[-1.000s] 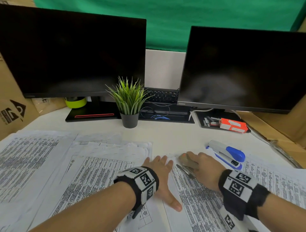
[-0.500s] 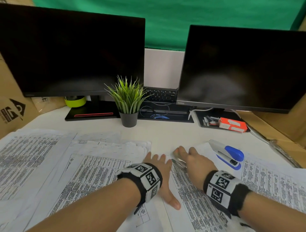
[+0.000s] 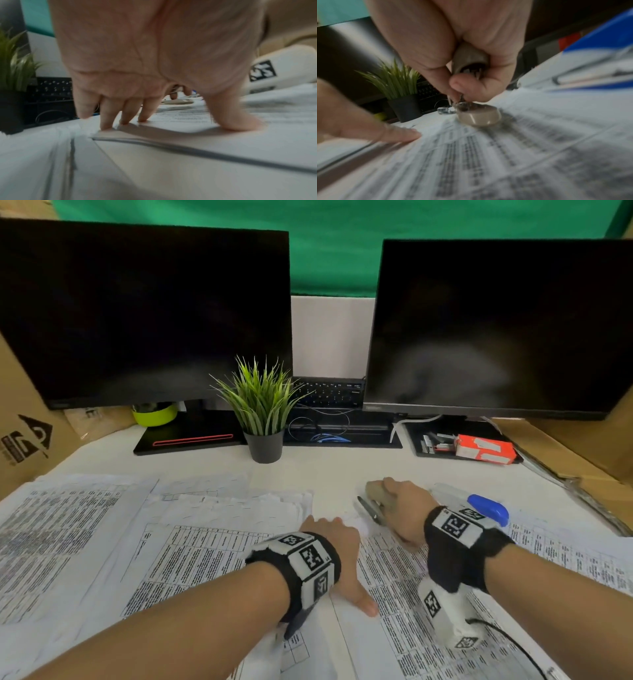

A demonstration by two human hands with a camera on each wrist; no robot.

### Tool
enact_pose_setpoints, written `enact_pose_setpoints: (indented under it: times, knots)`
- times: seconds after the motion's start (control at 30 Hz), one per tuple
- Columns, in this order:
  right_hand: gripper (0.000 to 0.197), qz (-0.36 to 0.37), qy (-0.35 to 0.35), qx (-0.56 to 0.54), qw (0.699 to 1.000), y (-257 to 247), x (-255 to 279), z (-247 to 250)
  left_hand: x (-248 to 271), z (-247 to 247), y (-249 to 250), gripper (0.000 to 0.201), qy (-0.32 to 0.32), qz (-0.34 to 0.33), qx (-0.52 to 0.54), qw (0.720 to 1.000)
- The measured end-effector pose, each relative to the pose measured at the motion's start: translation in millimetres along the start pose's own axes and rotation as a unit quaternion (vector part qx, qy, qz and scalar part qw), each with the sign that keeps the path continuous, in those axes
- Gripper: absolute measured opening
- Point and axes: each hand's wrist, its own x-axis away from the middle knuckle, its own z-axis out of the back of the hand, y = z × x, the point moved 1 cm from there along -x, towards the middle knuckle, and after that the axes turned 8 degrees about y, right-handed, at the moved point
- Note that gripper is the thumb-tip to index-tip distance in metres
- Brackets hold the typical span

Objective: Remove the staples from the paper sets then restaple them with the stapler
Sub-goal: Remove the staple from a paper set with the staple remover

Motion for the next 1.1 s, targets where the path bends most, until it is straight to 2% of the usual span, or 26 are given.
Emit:
enact_pose_setpoints:
  times: [0.03, 0.07, 0.13, 0.23, 0.33, 0.47, 0.6, 0.83, 1.1]
  knots:
    - [0.039, 0.013, -0.003, 0.011, 1.0, 9, 4, 2, -2, 5, 2, 0.074, 0.031, 0.016, 0.01, 0.999]
    - [0.04, 0.022, -0.007, 0.021, 1.0, 18, 8, 3, -3, 8, 2, 0.069, 0.054, 0.027, 0.014, 0.998]
    - [0.038, 0.03, -0.013, 0.036, 0.999, 30, 18, 4, -9, 6, 1, 0.087, 0.051, 0.018, 0.021, 0.998]
    - [0.038, 0.06, -0.021, 0.038, 0.997, 37, 27, -2, -10, -4, 3, 0.123, -0.03, 0.0, 0.049, 0.998]
    - [0.038, 0.081, -0.03, 0.063, 0.994, 43, 19, -12, -11, -13, 4, 0.135, -0.044, -0.007, 0.051, 0.998]
    - [0.04, 0.078, -0.031, 0.089, 0.993, 29, 28, -9, -10, -15, 3, 0.139, -0.046, -0.015, 0.044, 0.998]
    - [0.055, 0.07, -0.025, 0.131, 0.989, 26, 30, -12, -12, -18, 4, 0.141, -0.056, -0.014, 0.045, 0.997]
    - [0.058, 0.045, -0.015, 0.1, 0.994, 27, 40, -10, -11, -17, 4, 0.142, -0.055, -0.015, 0.044, 0.997]
    - [0.058, 0.015, -0.017, 0.052, 0.998, 12, 20, -19, -13, -15, 6, 0.144, -0.066, 0.001, 0.034, 0.997]
